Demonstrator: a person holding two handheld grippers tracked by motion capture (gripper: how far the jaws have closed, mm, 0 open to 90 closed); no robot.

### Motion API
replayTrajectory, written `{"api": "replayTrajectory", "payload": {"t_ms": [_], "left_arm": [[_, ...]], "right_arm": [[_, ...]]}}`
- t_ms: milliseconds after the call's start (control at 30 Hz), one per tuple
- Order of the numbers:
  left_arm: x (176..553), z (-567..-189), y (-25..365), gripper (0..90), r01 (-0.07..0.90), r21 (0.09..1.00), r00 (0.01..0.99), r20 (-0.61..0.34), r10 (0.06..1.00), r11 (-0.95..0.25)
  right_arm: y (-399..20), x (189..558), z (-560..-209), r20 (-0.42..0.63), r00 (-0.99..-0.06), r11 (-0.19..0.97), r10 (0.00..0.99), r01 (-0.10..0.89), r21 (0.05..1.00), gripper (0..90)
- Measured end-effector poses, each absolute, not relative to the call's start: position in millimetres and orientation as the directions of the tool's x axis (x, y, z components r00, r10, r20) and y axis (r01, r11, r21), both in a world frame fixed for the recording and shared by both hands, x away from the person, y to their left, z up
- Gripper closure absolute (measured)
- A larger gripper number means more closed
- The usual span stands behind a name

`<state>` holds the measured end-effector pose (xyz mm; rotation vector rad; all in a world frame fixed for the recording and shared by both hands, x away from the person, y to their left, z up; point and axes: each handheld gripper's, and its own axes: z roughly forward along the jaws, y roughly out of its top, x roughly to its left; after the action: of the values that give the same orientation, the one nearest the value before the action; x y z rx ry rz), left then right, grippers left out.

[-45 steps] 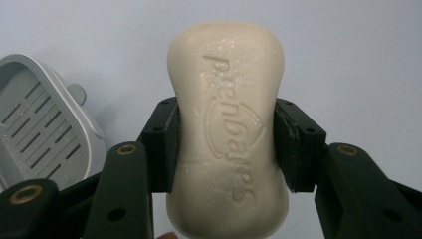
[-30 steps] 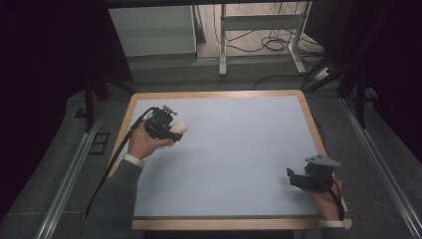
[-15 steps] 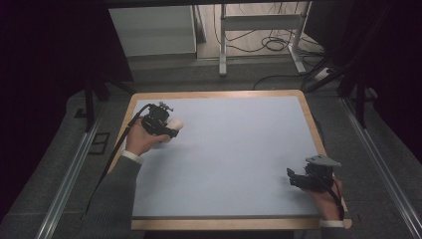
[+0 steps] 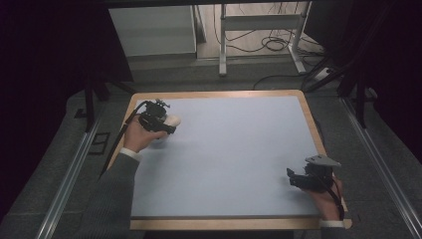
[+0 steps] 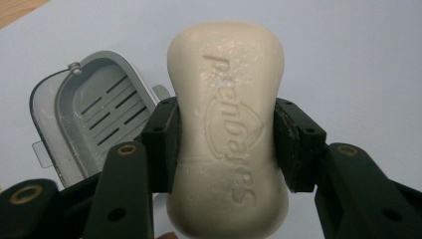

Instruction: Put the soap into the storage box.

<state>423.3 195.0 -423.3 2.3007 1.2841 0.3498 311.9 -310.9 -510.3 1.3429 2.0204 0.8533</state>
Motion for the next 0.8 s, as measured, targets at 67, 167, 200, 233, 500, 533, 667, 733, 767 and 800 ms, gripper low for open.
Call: {"api": "replayTrajectory", "payload": {"t_ms": [67, 167, 200, 233, 500, 533, 667, 733, 767, 800], "left_arm": [[425, -424, 197, 49.6, 0.732, 0.523, 0.518, -0.010, 0.855, -0.437], [429, -425, 199, 49.6, 0.738, 0.522, 0.508, -0.013, 0.861, -0.428], [430, -426, 200, 49.6, 0.741, 0.520, 0.506, -0.014, 0.862, -0.426], [431, -426, 201, 49.6, 0.743, 0.520, 0.502, -0.017, 0.865, -0.421], [439, -430, 209, 49.6, 0.761, 0.513, 0.475, -0.023, 0.880, -0.397], [440, -430, 210, 49.6, 0.763, 0.513, 0.472, -0.026, 0.881, -0.394], [444, -431, 214, 49.6, 0.773, 0.506, 0.453, -0.014, 0.892, -0.384], [445, -433, 215, 49.6, 0.781, 0.499, 0.437, -0.008, 0.899, -0.375], [446, -434, 216, 49.6, 0.787, 0.496, 0.429, -0.011, 0.903, -0.367], [447, -435, 218, 49.6, 0.790, 0.495, 0.422, -0.014, 0.906, -0.361]], "right_arm": [[-311, 312, -510, -0.106, -0.341, 0.296, 0.934, 0.575, 0.762, 8.9], [-311, 312, -510, -0.104, -0.341, 0.294, 0.934, 0.574, 0.764, 8.9], [-311, 312, -510, -0.103, -0.340, 0.293, 0.935, 0.574, 0.764, 8.9], [-311, 312, -510, -0.103, -0.339, 0.293, 0.935, 0.574, 0.765, 8.9], [-312, 312, -510, -0.101, -0.338, 0.290, 0.936, 0.575, 0.765, 8.9], [-312, 312, -510, -0.101, -0.338, 0.290, 0.936, 0.575, 0.765, 8.9], [-311, 312, -510, -0.104, -0.338, 0.294, 0.935, 0.577, 0.762, 9.0], [-311, 312, -510, -0.106, -0.340, 0.296, 0.935, 0.577, 0.762, 8.9], [-311, 312, -510, -0.106, -0.340, 0.296, 0.935, 0.577, 0.762, 8.9], [-311, 312, -510, -0.105, -0.339, 0.295, 0.935, 0.577, 0.761, 8.9]]}}
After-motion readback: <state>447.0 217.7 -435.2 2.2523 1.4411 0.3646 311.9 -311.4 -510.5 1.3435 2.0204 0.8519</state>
